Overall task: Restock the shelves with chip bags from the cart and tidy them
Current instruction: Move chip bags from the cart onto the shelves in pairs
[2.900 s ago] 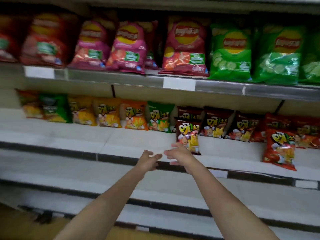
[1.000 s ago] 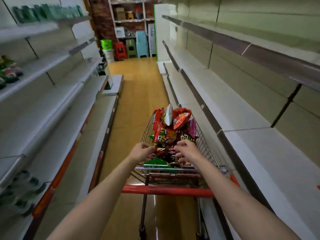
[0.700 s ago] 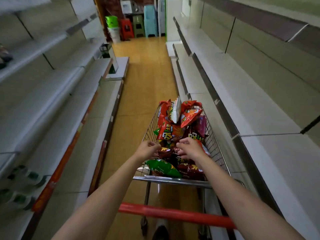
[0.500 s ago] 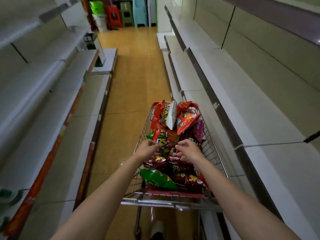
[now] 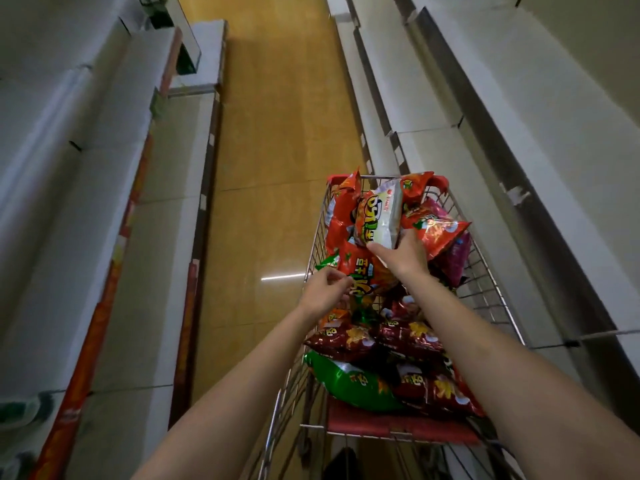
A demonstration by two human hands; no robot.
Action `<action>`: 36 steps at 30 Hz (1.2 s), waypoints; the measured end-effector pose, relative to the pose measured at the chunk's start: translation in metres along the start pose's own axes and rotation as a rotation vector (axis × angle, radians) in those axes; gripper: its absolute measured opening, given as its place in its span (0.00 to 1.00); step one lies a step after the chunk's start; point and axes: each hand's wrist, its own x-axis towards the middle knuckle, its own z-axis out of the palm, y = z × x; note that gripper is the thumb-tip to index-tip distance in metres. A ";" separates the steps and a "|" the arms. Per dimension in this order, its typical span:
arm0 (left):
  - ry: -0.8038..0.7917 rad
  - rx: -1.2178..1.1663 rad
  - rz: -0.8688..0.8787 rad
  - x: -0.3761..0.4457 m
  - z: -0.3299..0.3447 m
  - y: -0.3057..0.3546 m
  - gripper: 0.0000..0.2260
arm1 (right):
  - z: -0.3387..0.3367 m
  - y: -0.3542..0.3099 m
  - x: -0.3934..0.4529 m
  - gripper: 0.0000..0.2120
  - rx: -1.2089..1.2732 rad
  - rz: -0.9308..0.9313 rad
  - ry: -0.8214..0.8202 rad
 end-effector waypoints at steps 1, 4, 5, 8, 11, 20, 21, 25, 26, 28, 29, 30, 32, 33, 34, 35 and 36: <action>-0.008 0.000 0.004 0.004 -0.003 0.000 0.03 | 0.003 -0.003 0.005 0.39 -0.005 0.017 0.001; -0.047 0.006 0.001 0.012 -0.008 -0.001 0.02 | 0.013 -0.009 0.015 0.39 -0.026 0.062 0.012; -0.060 0.013 -0.001 0.014 -0.009 -0.001 0.04 | 0.016 -0.010 0.016 0.36 -0.039 0.062 0.029; -0.067 0.027 -0.020 0.018 -0.013 0.003 0.04 | 0.018 -0.013 0.016 0.24 -0.066 0.052 0.088; -0.010 0.047 0.002 0.024 -0.017 0.011 0.06 | -0.001 -0.020 0.016 0.17 -0.067 0.004 0.115; -0.157 -0.060 0.113 0.027 -0.036 0.056 0.36 | -0.083 -0.038 -0.010 0.11 0.035 -0.101 -0.373; -0.226 -0.071 0.079 0.029 -0.039 0.053 0.39 | -0.083 -0.034 -0.012 0.12 0.078 -0.059 -0.423; -0.465 -0.066 -0.067 0.027 -0.045 0.041 0.42 | -0.077 -0.017 -0.007 0.11 0.222 -0.008 -0.505; -0.474 -0.062 -0.086 0.028 -0.045 0.035 0.41 | -0.075 -0.014 -0.006 0.09 0.232 -0.015 -0.514; -0.458 -0.118 -0.108 0.027 -0.043 0.024 0.34 | -0.068 -0.008 -0.001 0.05 0.259 -0.005 -0.499; -0.428 -0.157 -0.126 0.027 -0.043 0.019 0.28 | -0.063 -0.006 0.001 0.04 0.268 0.008 -0.470; -0.402 -0.199 -0.144 0.025 -0.042 0.015 0.25 | -0.058 -0.002 0.004 0.07 0.248 0.013 -0.411; -0.359 -0.315 -0.174 0.024 -0.043 0.004 0.24 | -0.049 0.004 0.011 0.13 0.075 -0.023 -0.188; -0.341 -0.377 -0.181 0.024 -0.043 0.000 0.24 | -0.044 0.008 0.015 0.15 -0.033 -0.039 -0.048; -0.328 -0.434 -0.193 0.024 -0.043 -0.004 0.22 | -0.041 0.011 0.017 0.17 -0.130 -0.042 0.077; -0.318 -0.485 -0.205 0.024 -0.044 -0.006 0.19 | -0.039 0.014 0.018 0.18 -0.210 -0.032 0.156; -0.308 -0.529 -0.223 0.024 -0.044 -0.008 0.16 | -0.037 0.018 0.019 0.20 -0.262 -0.012 0.186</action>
